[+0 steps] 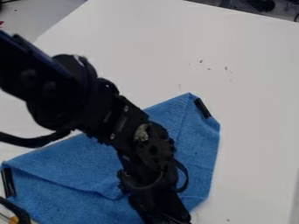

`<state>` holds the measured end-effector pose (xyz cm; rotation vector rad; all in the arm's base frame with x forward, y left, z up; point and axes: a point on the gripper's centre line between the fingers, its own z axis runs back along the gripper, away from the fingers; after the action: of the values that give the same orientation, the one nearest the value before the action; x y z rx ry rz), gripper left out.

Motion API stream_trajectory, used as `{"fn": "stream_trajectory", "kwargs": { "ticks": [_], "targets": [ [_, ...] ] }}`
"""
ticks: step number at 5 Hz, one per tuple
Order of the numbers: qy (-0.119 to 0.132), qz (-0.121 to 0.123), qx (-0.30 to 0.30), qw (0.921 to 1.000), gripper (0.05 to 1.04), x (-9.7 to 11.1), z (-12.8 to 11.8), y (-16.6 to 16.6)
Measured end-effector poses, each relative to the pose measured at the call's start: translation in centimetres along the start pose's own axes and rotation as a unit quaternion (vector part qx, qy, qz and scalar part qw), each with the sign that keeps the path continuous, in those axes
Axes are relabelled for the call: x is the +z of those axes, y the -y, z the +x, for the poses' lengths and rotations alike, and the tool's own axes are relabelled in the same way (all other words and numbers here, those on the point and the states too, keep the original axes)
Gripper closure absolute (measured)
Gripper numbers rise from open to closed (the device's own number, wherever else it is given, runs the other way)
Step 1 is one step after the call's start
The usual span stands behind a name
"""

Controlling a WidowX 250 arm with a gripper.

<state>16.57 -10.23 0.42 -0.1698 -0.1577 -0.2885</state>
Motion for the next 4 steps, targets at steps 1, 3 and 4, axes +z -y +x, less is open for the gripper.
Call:
{"fn": "stream_trajectory", "kwargs": {
  "ticks": [1, 3, 4],
  "targets": [
    [-0.015, -0.002, -0.004, 0.9999, 0.282, 0.1, -0.3, 0.2],
    [-0.030, -0.013, 0.010, 0.9994, 0.083, 0.9, -0.9, 1.9],
    [-0.011, -0.040, 0.032, 0.9986, 0.083, 1.8, -0.7, 3.6]
  ]
}}
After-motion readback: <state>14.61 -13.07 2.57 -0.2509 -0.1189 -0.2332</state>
